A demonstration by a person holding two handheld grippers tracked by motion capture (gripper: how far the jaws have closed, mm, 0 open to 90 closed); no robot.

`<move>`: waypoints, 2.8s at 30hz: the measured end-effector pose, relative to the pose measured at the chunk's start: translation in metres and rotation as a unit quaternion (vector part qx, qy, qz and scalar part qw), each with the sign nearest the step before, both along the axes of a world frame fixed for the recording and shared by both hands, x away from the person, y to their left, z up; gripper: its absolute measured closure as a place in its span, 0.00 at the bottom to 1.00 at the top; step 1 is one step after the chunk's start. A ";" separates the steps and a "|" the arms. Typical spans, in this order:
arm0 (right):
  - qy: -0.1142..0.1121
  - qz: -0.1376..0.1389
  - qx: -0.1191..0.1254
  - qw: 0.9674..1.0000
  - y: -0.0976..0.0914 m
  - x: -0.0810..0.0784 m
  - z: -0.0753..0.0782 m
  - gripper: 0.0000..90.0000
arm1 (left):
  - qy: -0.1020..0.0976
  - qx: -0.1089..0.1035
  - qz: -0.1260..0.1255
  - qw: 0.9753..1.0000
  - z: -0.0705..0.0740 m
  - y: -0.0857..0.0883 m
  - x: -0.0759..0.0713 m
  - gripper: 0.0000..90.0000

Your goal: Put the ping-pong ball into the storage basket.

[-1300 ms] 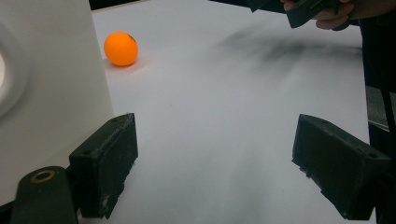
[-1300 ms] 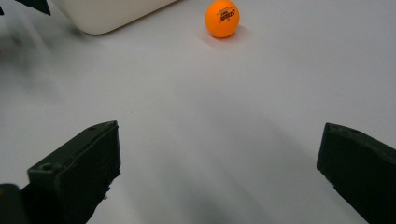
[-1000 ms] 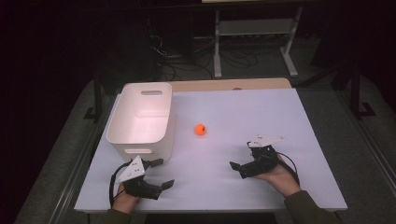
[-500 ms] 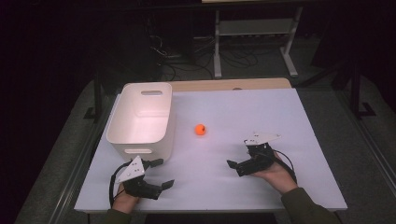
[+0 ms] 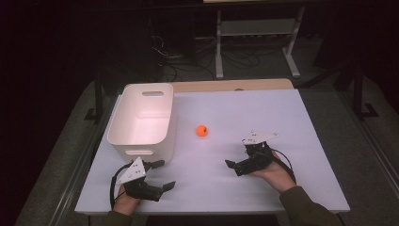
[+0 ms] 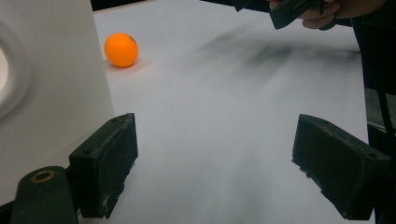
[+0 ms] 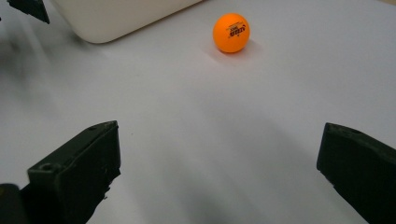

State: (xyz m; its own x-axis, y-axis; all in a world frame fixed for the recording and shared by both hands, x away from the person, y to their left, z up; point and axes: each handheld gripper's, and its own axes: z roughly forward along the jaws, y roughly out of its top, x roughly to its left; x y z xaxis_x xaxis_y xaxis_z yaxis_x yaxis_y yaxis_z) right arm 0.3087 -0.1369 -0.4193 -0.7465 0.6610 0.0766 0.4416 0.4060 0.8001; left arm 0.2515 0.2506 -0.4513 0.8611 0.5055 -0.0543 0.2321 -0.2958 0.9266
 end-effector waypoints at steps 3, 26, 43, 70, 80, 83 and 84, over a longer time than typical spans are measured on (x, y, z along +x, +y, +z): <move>0.000 0.000 0.000 1.000 0.001 0.001 0.000 0.00 | 0.000 0.000 0.000 1.000 0.000 0.000 0.000 0.16; 0.001 0.004 -0.002 1.000 0.011 0.010 0.002 0.00 | -0.001 0.000 0.000 1.000 0.000 0.000 0.000 0.16; -0.002 0.008 0.001 1.000 0.018 0.018 0.004 0.00 | -0.001 0.000 0.000 1.000 0.000 0.000 0.000 0.16; -0.007 0.018 0.002 1.000 0.031 0.028 0.008 0.00 | 0.000 0.000 0.000 1.000 0.000 0.000 0.000 0.16; -0.004 0.017 0.000 1.000 0.034 0.032 0.007 0.00 | -0.001 0.000 -0.001 1.000 0.000 0.000 0.000 0.16; -0.005 0.017 -0.001 1.000 0.034 0.034 0.007 0.00 | 0.000 0.000 -0.001 1.000 0.000 0.000 0.000 0.16; -0.005 0.017 -0.001 1.000 0.034 0.035 0.008 0.00 | 0.000 -0.001 -0.001 1.000 0.000 0.000 0.000 0.16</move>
State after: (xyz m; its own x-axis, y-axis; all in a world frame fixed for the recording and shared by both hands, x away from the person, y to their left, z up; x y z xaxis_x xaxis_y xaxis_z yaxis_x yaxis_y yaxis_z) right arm 0.3434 -0.1025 -0.4118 -0.7699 0.6345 0.0676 0.4185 0.4221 0.8041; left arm 0.2513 0.2510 -0.4513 0.8617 0.5046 -0.0545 0.2311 -0.2946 0.9273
